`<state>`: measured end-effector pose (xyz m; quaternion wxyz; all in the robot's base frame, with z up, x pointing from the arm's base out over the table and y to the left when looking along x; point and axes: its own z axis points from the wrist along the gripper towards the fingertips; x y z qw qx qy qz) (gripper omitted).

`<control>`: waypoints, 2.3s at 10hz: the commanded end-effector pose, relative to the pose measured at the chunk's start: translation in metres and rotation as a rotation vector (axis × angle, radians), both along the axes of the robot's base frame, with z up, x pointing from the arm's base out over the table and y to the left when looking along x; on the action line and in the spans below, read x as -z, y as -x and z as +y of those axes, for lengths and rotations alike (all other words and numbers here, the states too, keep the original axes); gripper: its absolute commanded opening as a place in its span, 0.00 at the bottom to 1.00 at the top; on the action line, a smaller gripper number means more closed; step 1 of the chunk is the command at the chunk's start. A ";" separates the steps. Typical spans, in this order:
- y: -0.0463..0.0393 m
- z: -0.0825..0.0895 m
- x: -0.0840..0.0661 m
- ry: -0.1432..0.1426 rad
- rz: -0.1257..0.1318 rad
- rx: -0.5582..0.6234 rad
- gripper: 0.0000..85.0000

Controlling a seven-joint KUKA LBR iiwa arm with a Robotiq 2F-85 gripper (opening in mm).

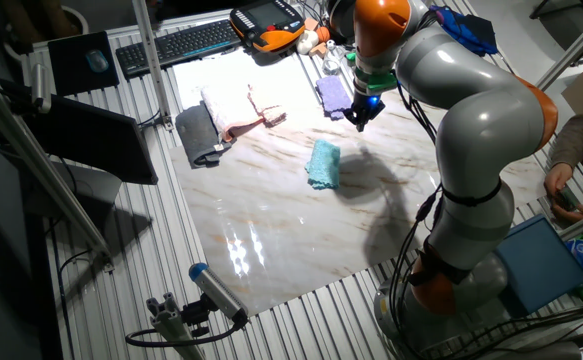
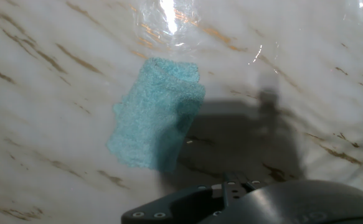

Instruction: Clean the table with a cloth

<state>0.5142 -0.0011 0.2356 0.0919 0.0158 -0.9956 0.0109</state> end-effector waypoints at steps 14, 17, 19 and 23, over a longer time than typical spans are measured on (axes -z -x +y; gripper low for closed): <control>-0.0011 -0.001 -0.003 -0.046 0.009 0.031 0.00; -0.0015 -0.002 -0.005 -0.032 0.023 0.078 0.00; -0.0017 -0.001 -0.005 -0.030 0.008 0.083 0.00; -0.0049 -0.001 -0.021 -0.024 0.032 0.063 0.00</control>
